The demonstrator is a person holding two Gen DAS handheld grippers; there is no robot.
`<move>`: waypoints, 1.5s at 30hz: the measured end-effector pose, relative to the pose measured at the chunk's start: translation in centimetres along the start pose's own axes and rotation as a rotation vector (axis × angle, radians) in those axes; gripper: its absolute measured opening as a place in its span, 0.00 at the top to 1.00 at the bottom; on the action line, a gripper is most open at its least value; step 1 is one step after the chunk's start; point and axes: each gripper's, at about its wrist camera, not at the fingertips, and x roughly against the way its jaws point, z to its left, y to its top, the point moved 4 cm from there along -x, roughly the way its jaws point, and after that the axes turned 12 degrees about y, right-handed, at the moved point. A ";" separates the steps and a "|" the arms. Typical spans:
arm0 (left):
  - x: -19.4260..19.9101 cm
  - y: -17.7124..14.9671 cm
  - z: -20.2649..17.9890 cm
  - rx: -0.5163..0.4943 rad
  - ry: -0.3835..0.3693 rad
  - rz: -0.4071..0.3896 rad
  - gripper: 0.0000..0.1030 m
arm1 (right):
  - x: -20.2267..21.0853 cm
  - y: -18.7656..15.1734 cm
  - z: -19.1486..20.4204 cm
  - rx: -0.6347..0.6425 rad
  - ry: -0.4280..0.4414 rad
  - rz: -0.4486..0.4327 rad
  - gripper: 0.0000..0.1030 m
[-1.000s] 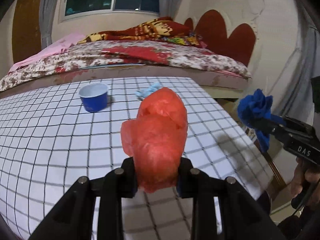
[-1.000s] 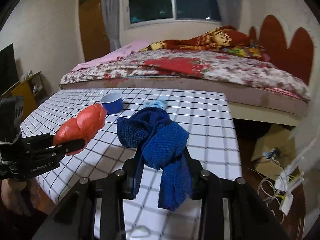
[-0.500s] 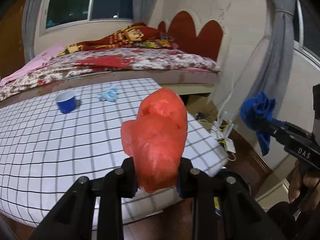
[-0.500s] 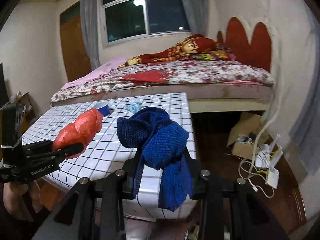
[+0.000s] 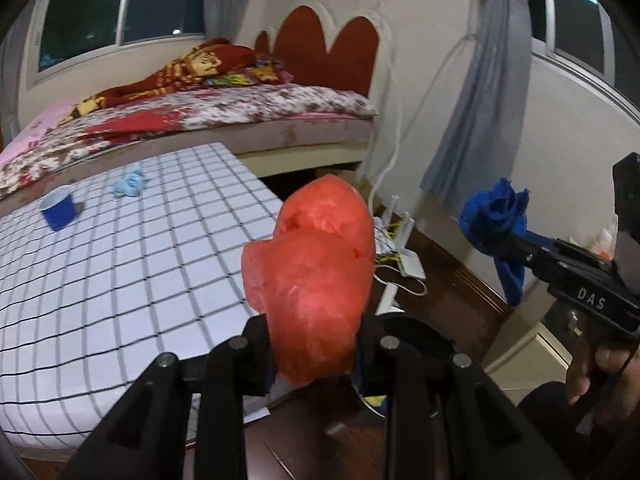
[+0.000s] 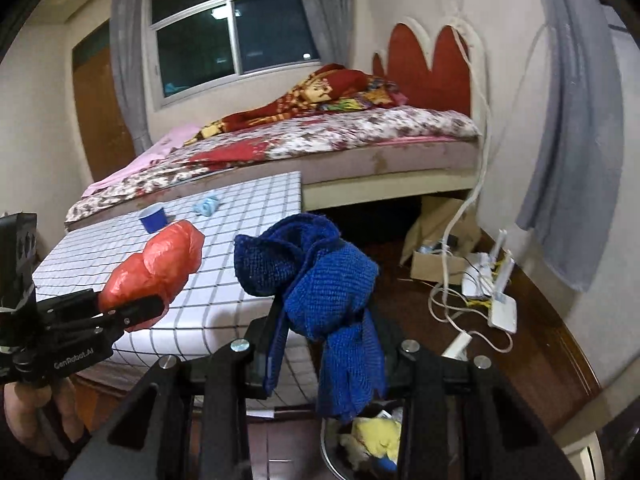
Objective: Collect trash
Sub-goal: 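Carry bag and sock over the black bin and open both tools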
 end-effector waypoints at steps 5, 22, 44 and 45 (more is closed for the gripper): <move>-0.4 -0.9 -2.9 -0.047 -0.034 0.016 0.71 | 1.3 -1.9 -2.2 -0.035 -0.044 0.014 0.64; -2.2 -3.6 -9.5 -0.127 -0.122 0.075 0.71 | 3.3 -6.2 -7.3 -0.119 -0.138 0.049 0.64; -9.7 -10.1 -13.4 -0.168 -0.158 0.318 0.71 | -4.2 -14.1 -12.8 -0.182 -0.107 0.275 0.63; -10.1 -10.4 -13.4 -0.165 -0.157 0.332 0.71 | -4.6 -14.5 -13.0 -0.189 -0.100 0.287 0.63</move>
